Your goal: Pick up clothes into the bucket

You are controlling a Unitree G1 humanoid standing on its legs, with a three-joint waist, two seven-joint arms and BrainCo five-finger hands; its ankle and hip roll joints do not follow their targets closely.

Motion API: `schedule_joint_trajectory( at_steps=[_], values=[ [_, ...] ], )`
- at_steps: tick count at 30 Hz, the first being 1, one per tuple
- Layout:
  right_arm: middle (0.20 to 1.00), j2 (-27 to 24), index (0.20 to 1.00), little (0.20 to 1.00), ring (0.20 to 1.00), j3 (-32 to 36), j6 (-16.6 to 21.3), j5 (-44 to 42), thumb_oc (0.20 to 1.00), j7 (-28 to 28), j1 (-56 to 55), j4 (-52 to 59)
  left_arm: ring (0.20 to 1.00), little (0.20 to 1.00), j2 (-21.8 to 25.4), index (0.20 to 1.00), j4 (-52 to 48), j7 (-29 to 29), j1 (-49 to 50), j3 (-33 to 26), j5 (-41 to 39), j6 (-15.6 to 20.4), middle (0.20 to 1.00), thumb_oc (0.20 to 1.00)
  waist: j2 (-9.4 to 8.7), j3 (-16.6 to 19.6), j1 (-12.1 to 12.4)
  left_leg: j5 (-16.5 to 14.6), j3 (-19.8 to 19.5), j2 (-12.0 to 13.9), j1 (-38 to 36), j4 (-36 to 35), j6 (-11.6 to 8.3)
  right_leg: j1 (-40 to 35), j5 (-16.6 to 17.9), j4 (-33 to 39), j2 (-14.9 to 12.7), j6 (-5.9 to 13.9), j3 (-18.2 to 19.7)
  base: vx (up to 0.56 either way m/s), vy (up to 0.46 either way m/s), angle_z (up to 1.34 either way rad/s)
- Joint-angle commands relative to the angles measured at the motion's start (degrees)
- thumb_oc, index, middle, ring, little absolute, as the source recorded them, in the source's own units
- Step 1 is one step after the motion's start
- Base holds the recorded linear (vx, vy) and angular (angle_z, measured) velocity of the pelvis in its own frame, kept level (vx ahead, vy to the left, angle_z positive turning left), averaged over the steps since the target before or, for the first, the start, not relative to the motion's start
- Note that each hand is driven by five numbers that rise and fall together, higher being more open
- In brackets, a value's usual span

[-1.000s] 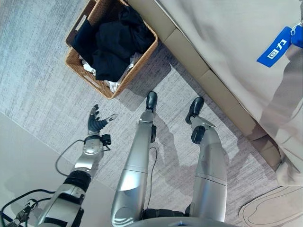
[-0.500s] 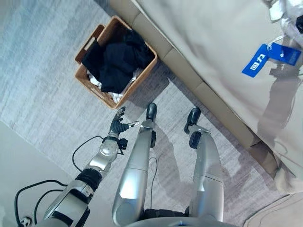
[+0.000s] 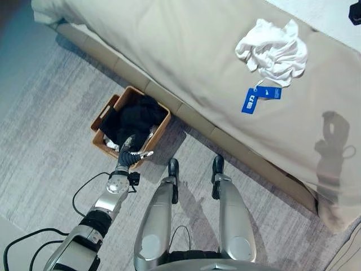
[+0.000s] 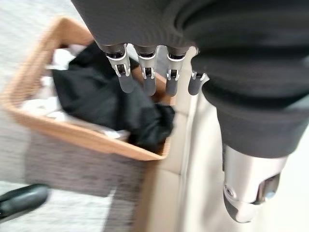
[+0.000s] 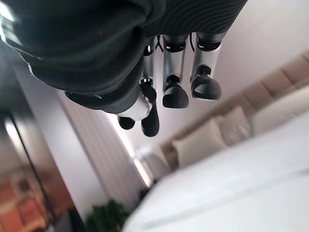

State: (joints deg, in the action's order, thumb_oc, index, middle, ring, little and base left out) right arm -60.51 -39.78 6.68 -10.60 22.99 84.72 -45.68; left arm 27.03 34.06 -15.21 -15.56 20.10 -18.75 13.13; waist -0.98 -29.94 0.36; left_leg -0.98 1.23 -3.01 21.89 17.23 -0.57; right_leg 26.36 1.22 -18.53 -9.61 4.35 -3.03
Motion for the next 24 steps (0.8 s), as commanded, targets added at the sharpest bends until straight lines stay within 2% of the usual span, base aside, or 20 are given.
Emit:
schedule_joint_trajectory(
  at_steps=[1,5,6,8,9,10,11,12,15,16,17,18,19,20,21,22,24],
  values=[
    [0.200,-4.6,0.200,0.200,0.200,3.0,2.7,1.9,0.200,0.3,-4.3,4.7,1.000,1.000,1.5,1.000,-6.2,1.7,4.5,-3.2,1.7,3.2,1.000,1.000,-1.17,6.5,-0.3,-1.8,-2.2,1.5,-2.3,-0.1,-3.08,-4.5,-1.5,1.3,0.9,2.34,-1.1,0.07,0.002,-0.18],
    [0.200,-5.3,0.200,0.200,0.200,7.1,2.8,2.1,0.200,-1.0,-10.5,8.1,1.000,1.000,1.8,1.000,-11.1,3.6,6.1,-4.4,0.4,3.4,1.000,1.000,-1.14,9.6,-0.5,-0.8,-1.9,1.6,-6.6,-4.3,-3.25,-8.8,-0.7,5.0,1.2,2.60,-1.6,0.12,-0.011,-0.10],
    [0.200,-5.6,0.200,0.200,0.200,7.5,2.7,2.7,0.200,-2.9,-12.9,9.8,1.000,1.000,2.0,1.000,-13.4,4.8,6.2,-5.0,-0.6,3.6,1.000,1.000,-1.12,11.8,-0.7,-0.4,-1.8,1.8,-8.8,-6.3,-3.40,-11.2,-0.6,7.1,1.4,2.84,-1.8,0.09,-0.007,-0.07],
    [0.200,-5.6,0.200,0.200,0.200,7.9,2.8,2.9,0.200,-3.7,-14.4,9.8,1.000,1.000,2.2,1.000,-14.5,5.2,6.5,-5.3,-0.9,3.5,1.000,1.000,-1.14,12.6,-0.6,-0.2,-1.8,1.8,-10.2,-7.4,-3.39,-12.3,-0.3,8.1,1.6,2.93,-1.7,0.09,-0.014,-0.08],
    [0.435,-6.6,0.435,0.435,0.435,5.8,2.3,2.1,0.435,-8.2,-16.0,9.5,1.000,1.000,2.6,1.000,-15.4,6.6,6.4,-5.4,-1.4,3.1,1.000,1.000,-1.34,14.5,-0.6,0.1,-1.6,2.0,-12.2,-9.1,-3.65,-14.5,-0.3,9.8,1.9,3.11,-2.1,0.06,-0.014,-0.12],
    [0.586,-6.6,0.586,0.586,0.586,5.8,2.4,2.1,0.586,-8.2,-16.0,9.5,1.000,1.000,2.6,1.000,-15.4,6.6,6.4,-5.4,-1.4,3.1,1.000,1.000,-1.33,14.5,-0.6,0.1,-1.6,2.0,-12.2,-9.1,-3.65,-14.6,-0.3,9.8,1.9,3.11,-2.1,0.09,-0.026,-0.11],
    [1.000,-7.0,1.000,1.000,1.000,4.5,1.8,2.4,1.000,-9.9,-16.9,9.0,1.000,1.000,2.8,1.000,-16.0,7.1,6.3,-5.4,-1.6,3.0,1.000,1.000,-1.46,15.2,-0.7,0.2,-1.5,2.2,-13.3,-9.8,-3.75,-15.8,-0.2,10.7,1.9,3.14,-2.3,0.07,-0.026,-0.10],
    [1.000,-7.6,1.000,1.000,1.000,3.8,1.2,1.8,1.000,-12.7,-19.0,8.8,1.000,1.000,2.8,1.000,-17.0,8.2,6.8,-5.2,-1.6,2.4,1.000,1.000,-1.59,16.2,-0.7,0.2,-1.4,2.4,-14.4,-10.7,-3.86,-17.5,0.1,12.1,1.9,3.10,-2.7,0.07,-0.026,-0.06],
    [1.000,-6.9,1.000,1.000,1.000,4.7,1.0,1.0,1.000,-13.4,-21.3,6.6,1.000,1.000,2.1,1.000,-16.3,8.9,7.6,-4.7,-1.5,2.0,1.000,1.000,-1.60,16.9,-0.6,0.3,-1.2,2.6,-15.4,-11.4,-3.83,-19.0,0.6,13.8,1.7,3.19,-3.1,0.05,-0.010,0.04],
    [1.000,-5.2,1.000,1.000,1.000,7.9,0.9,-0.9,1.000,-13.7,-24.8,4.7,1.000,1.000,1.1,1.000,-15.1,9.5,9.3,-4.5,-0.8,1.4,1.000,1.000,-1.52,17.4,-0.3,0.4,-1.3,2.7,-15.8,-12.2,-3.72,-20.1,1.2,15.6,1.6,3.25,-3.6,0.05,-0.010,0.04],
    [1.000,-5.2,1.000,1.000,1.000,8.2,0.9,-0.9,1.000,-13.7,-25.2,4.8,1.000,1.000,1.2,1.000,-15.1,9.5,9.3,-4.4,-0.8,1.4,1.000,1.000,-1.61,17.5,-0.2,0.4,-1.3,2.7,-15.9,-12.2,-3.72,-20.1,1.2,15.7,1.6,3.25,-3.6,0.02,-0.007,0.04],
    [1.000,-2.8,1.000,1.000,1.000,12.0,1.3,-3.2,1.000,-13.6,-29.1,3.7,1.000,1.000,0.5,1.000,-14.1,9.9,11.6,-4.6,0.0,0.8,1.000,1.000,-1.40,17.1,0.2,0.4,-1.3,2.5,-15.2,-11.9,-3.55,-20.2,1.8,16.7,1.3,3.27,-4.0,-0.01,-0.003,0.04],
    [1.000,-2.8,1.000,1.000,1.000,12.4,1.3,-3.2,1.000,-13.6,-29.5,3.9,1.000,1.000,0.7,1.000,-14.1,9.9,11.6,-4.5,0.0,0.8,1.000,1.000,-1.52,17.2,0.3,0.4,-1.4,2.5,-15.2,-11.9,-3.55,-20.2,1.8,16.8,1.3,3.27,-4.0,-0.05,0.006,0.02],
    [1.000,0.7,1.000,1.000,1.000,17.4,1.8,-7.2,1.000,-12.5,-32.9,2.5,1.000,1.000,0.0,1.000,-11.9,9.7,13.5,-5.0,0.8,0.1,1.000,1.000,-1.12,16.4,0.8,0.4,-1.6,2.3,-14.0,-11.1,-3.37,-19.3,2.2,16.6,1.1,3.25,-4.2,-0.04,0.009,0.02],
    [1.000,0.7,1.000,1.000,1.000,17.7,1.8,-7.2,1.000,-12.5,-33.2,2.6,1.000,1.000,0.1,1.000,-11.9,9.7,13.5,-4.9,0.8,0.2,1.000,1.000,-1.22,16.5,0.9,0.4,-1.6,2.3,-13.9,-11.1,-3.37,-19.2,2.2,16.5,1.1,3.25,-4.2,-0.08,0.020,0.00],
    [1.000,4.5,1.000,1.000,1.000,22.7,2.7,-11.5,1.000,-10.9,-35.8,1.1,1.000,1.000,-0.7,1.000,-7.4,9.1,15.5,-5.5,2.5,-0.6,1.000,1.000,-0.68,15.3,1.5,0.2,-1.9,2.1,-12.4,-10.1,-3.13,-18.2,2.0,15.4,1.0,3.12,-4.2,-0.05,0.012,0.03],
    [1.000,6.2,1.000,1.000,1.000,25.1,2.9,-11.9,1.000,-10.0,-37.2,1.2,1.000,1.000,-1.2,1.000,-4.7,8.8,16.3,-6.1,3.0,-1.0,1.000,1.000,-0.44,14.9,1.8,0.5,-2.1,1.9,-11.1,-9.8,-2.98,-16.7,2.0,14.7,0.9,3.06,-4.1,-0.06,0.029,0.08]
  ],
)
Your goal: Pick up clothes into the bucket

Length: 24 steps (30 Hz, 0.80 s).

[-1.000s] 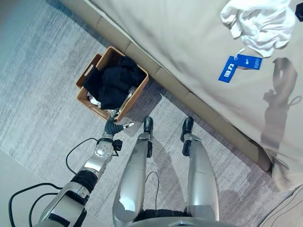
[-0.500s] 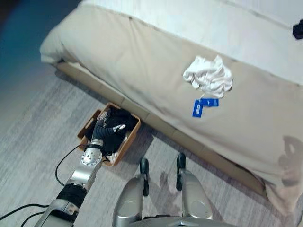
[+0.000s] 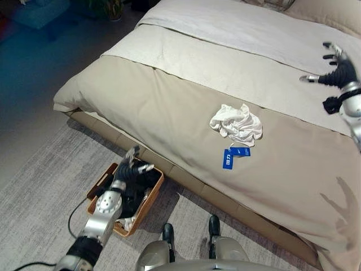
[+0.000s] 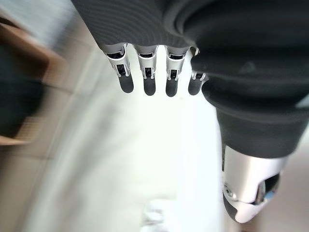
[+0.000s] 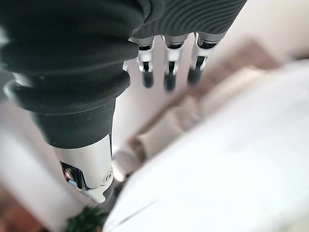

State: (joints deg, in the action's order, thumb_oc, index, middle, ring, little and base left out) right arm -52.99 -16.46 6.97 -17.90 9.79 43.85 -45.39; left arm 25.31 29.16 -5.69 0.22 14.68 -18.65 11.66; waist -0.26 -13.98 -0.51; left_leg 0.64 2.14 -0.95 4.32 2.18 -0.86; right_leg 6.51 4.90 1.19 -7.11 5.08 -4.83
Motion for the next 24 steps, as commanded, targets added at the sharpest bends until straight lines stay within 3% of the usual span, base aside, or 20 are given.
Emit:
schedule_joint_trajectory(
  at_steps=[1,6,9,18,22,23,24],
  values=[
    [1.000,0.0,1.000,1.000,1.000,3.9,3.3,-5.3,1.000,3.7,2.2,0.9,1.000,1.000,0.0,1.000,2.6,-1.0,1.3,-1.0,3.6,0.2,1.000,1.000,-0.86,-1.6,2.9,-1.1,-3.3,-0.2,7.2,5.5,-2.58,4.2,-1.9,-5.7,-1.7,2.23,-2.2,-0.05,0.049,0.17],
    [1.000,-0.7,1.000,1.000,1.000,4.7,2.2,-0.1,1.000,6.8,3.1,-4.2,1.000,1.000,-0.8,1.000,13.3,-2.8,3.4,-3.1,5.7,-1.2,1.000,1.000,0.50,-5.2,4.5,-1.1,-5.0,-0.9,12.6,9.4,-2.16,9.8,-3.9,-12.0,-2.0,1.53,-2.6,-0.05,0.030,0.19],
    [1.000,-2.0,1.000,1.000,1.000,2.7,-0.1,8.2,1.000,9.7,4.7,-8.5,1.000,1.000,-1.3,1.000,17.5,-4.8,4.3,-3.8,5.8,-1.7,1.000,1.000,1.31,-8.4,5.8,-2.2,-6.6,-1.8,17.7,14.5,-1.62,14.6,-6.5,-18.9,-2.8,0.69,-3.2,-0.02,-0.001,0.33],
    [1.000,-2.9,1.000,1.000,1.000,-2.6,-3.3,16.8,1.000,13.4,10.6,-18.2,1.000,1.000,-2.8,1.000,19.9,-7.8,3.3,-2.9,3.5,-1.5,1.000,1.000,2.68,-12.6,7.1,-2.3,-8.7,-2.9,25.4,18.7,-1.31,22.2,-8.9,-25.6,-4.1,-0.06,-3.7,-0.02,-0.015,0.27],
    [1.000,-3.1,1.000,1.000,1.000,-9.4,-4.6,22.9,1.000,13.3,15.1,-21.6,1.000,1.000,-3.3,1.000,18.3,-8.3,1.5,0.5,3.9,-1.2,1.000,1.000,3.11,-14.6,6.9,-2.0,-8.8,-2.8,27.1,19.0,-1.29,24.7,-9.3,-27.6,-4.3,-0.05,-3.4,-0.01,-0.009,0.00],
    [1.000,-3.4,1.000,1.000,1.000,-14.2,-5.7,26.1,1.000,11.7,18.3,-24.2,1.000,1.000,-2.8,1.000,16.2,-8.1,0.3,3.0,4.0,-0.7,1.000,1.000,3.08,-15.5,6.9,-3.4,-9.2,-2.8,27.1,19.4,-1.56,25.3,-11.0,-28.9,-4.3,0.27,-3.0,-0.05,-0.032,0.00],
    [1.000,-3.3,1.000,1.000,1.000,-15.5,-6.0,26.5,1.000,11.6,20.2,-25.6,1.000,1.000,-2.7,1.000,14.8,-8.0,-0.4,3.8,3.6,-0.5,1.000,1.000,3.36,-15.8,6.8,-1.4,-9.1,-2.8,28.2,18.6,-1.50,26.4,-9.3,-28.4,-4.5,-0.02,-3.5,-0.06,-0.052,0.04]
  ],
)
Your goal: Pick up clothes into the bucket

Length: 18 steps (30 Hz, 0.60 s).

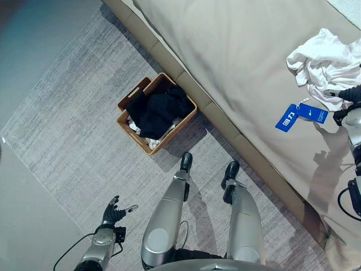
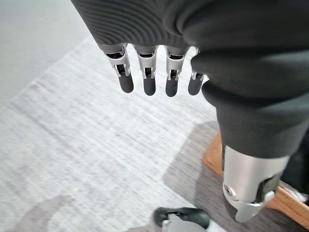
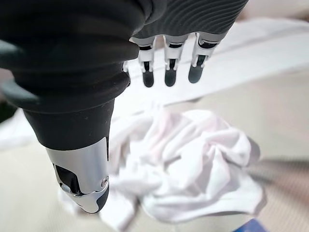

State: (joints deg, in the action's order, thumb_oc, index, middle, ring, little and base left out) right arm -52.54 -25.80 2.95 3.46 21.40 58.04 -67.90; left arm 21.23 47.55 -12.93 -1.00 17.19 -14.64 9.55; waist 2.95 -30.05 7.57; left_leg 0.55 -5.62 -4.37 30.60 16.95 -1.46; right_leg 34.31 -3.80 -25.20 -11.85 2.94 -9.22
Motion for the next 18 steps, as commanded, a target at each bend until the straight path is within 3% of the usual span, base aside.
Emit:
schedule_joint_trajectory(
  at_steps=[1,3,4,5,7,12,18],
  values=[
    [1.000,-3.5,1.000,1.000,1.000,-7.5,-2.5,5.4,1.000,-0.2,7.7,-4.5,1.000,1.000,1.4,1.000,-5.0,-0.8,0.1,2.4,-1.2,1.9,1.000,1.000,0.33,0.3,-1.4,-0.8,-1.6,0.5,2.6,3.3,-1.02,-0.6,-0.6,-2.1,0.3,2.10,0.8,-0.11,-0.011,0.03],
    [1.000,-3.3,1.000,1.000,1.000,-8.6,-2.6,5.6,1.000,-0.5,8.9,-5.7,1.000,1.000,1.4,1.000,-6.4,-0.7,-0.8,3.4,-1.9,2.0,1.000,1.000,0.57,0.3,-1.5,-0.2,-1.9,0.7,3.1,2.7,-1.21,0.3,-0.7,-2.3,0.2,2.09,0.6,0.01,-0.062,0.01],
    [1.000,-3.3,1.000,1.000,1.000,-11.5,-3.3,6.9,1.000,-0.8,11.2,-8.0,1.000,1.000,1.5,1.000,-9.5,-0.4,-2.3,5.3,-3.3,2.6,1.000,1.000,0.85,0.3,-1.6,-0.7,-2.3,0.6,3.2,1.6,-1.77,0.9,-2.7,-3.3,0.2,2.45,0.4,-0.04,-0.062,0.01],
    [1.000,-3.3,1.000,1.000,1.000,-11.5,-3.3,6.9,1.000,-0.8,11.4,-8.0,1.000,1.000,1.5,1.000,-9.6,-0.4,-2.5,5.2,-3.2,2.6,1.000,1.000,1.04,0.3,-1.6,1.1,-2.3,0.6,4.2,1.2,-1.62,1.7,-0.9,-2.6,0.1,2.09,0.0,0.04,-0.094,0.09],
    [1.000,-2.9,1.000,1.000,1.000,-11.9,-3.3,6.4,1.000,-1.2,12.2,-9.5,1.000,1.000,1.3,1.000,-12.0,0.1,-3.7,7.2,-3.8,2.6,1.000,1.000,1.46,0.3,-1.6,0.6,-3.1,0.5,3.9,-0.1,-2.24,2.0,-3.0,-3.4,-0.2,2.38,-0.2,0.02,-0.081,0.13],
    [1.000,-4.3,1.000,1.000,1.000,-9.5,-3.1,1.1,1.000,-1.6,14.1,-13.3,1.000,1.000,1.1,1.000,-15.7,1.3,-5.7,9.8,-4.8,3.0,1.000,1.000,4.39,0.3,-0.9,4.3,-4.5,0.3,4.1,-5.8,-3.40,5.2,-4.7,-5.6,-1.5,2.11,-1.3,-0.01,-0.060,0.16],
    [1.000,-7.5,1.000,1.000,1.000,-10.8,-3.1,2.2,1.000,-1.4,15.7,-14.4,1.000,1.000,0.2,1.000,-15.1,1.2,-4.2,9.9,-4.8,3.4,1.000,1.000,7.27,0.3,0.2,6.0,-4.9,0.5,5.3,-7.8,-3.63,9.7,-6.5,-9.8,-2.9,2.06,-0.5,0.01,-0.051,0.17]
  ],
)
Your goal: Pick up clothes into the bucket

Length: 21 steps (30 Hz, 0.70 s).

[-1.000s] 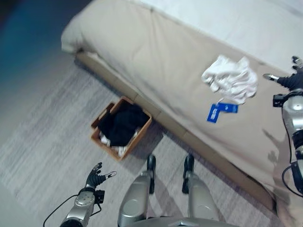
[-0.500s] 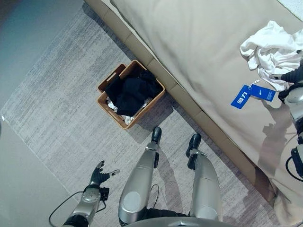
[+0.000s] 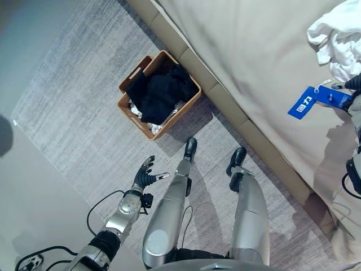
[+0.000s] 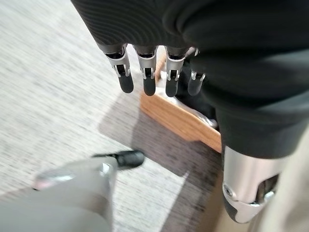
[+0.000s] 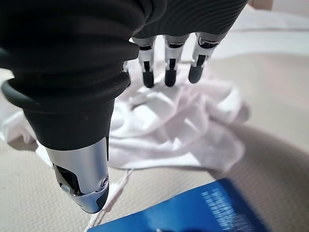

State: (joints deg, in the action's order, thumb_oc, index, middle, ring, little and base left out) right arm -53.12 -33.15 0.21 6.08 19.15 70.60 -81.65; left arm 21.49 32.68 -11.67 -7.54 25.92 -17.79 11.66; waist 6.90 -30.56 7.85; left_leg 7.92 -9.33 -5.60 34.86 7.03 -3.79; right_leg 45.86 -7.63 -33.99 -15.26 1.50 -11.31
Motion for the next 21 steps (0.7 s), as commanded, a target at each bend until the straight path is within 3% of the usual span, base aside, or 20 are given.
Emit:
schedule_joint_trajectory(
  at_steps=[1,13,14,15,16,21],
  values=[
    [1.000,-7.3,1.000,1.000,1.000,-3.9,-0.2,0.0,1.000,1.0,3.4,-0.3,1.000,1.000,-0.1,1.000,-0.1,-0.2,2.4,1.1,-1.9,1.3,1.000,1.000,3.68,0.8,0.1,-1.2,-1.1,1.8,1.5,2.0,-1.33,-0.9,-3.1,-2.1,0.4,3.48,1.9,0.02,-0.091,0.04],
    [1.000,-11.9,1.000,1.000,1.000,-6.7,2.1,-1.8,1.000,2.3,7.7,3.0,1.000,1.000,-1.6,1.000,-1.6,-0.5,2.0,3.1,-3.5,2.9,1.000,1.000,6.32,0.8,-0.2,-1.0,-1.5,0.6,6.2,3.8,-2.06,6.1,-6.1,-9.5,-1.7,3.28,4.1,0.01,-0.052,0.06],
    [0.492,-12.5,0.492,0.492,0.492,-7.4,2.1,-2.3,0.492,1.9,8.7,2.5,1.000,1.000,-1.4,1.000,-3.2,-0.5,2.1,3.5,-4.1,3.2,1.000,1.000,6.49,0.8,-0.1,-0.8,-1.7,0.6,6.7,3.7,-2.18,7.3,-6.4,-10.4,-1.8,3.12,4.4,0.01,-0.034,0.12],
    [0.420,-12.5,0.420,0.420,0.420,-7.6,2.1,-2.3,0.420,1.9,8.9,2.5,1.000,1.000,-1.4,1.000,-3.3,-0.5,2.1,3.5,-4.1,3.1,1.000,1.000,6.48,0.8,-0.1,-0.8,-1.7,0.5,6.8,3.7,-2.18,7.4,-6.5,-10.5,-1.8,3.12,4.5,0.00,-0.059,0.13],
    [0.200,-12.5,0.200,0.200,0.200,-8.0,2.3,-2.6,0.200,1.8,9.1,2.8,1.000,1.000,-1.3,1.000,-4.2,-0.5,1.9,3.9,-4.4,3.2,1.000,1.000,6.45,0.8,-0.2,-0.7,-1.8,0.4,7.5,3.7,-2.17,8.2,-6.6,-10.9,-1.9,3.04,4.6,0.00,-0.038,0.07],
    [0.200,-10.7,0.200,0.200,0.200,-8.1,3.0,-4.0,0.200,1.1,8.4,4.2,1.000,1.000,-1.3,1.000,-3.7,-0.5,1.8,4.3,-4.0,3.0,1.000,1.000,5.94,0.8,-0.5,-1.2,-1.6,0.2,8.0,4.3,-1.98,8.9,-6.1,-10.9,-1.7,3.08,5.0,0.00,-0.019,0.01]
  ],
)
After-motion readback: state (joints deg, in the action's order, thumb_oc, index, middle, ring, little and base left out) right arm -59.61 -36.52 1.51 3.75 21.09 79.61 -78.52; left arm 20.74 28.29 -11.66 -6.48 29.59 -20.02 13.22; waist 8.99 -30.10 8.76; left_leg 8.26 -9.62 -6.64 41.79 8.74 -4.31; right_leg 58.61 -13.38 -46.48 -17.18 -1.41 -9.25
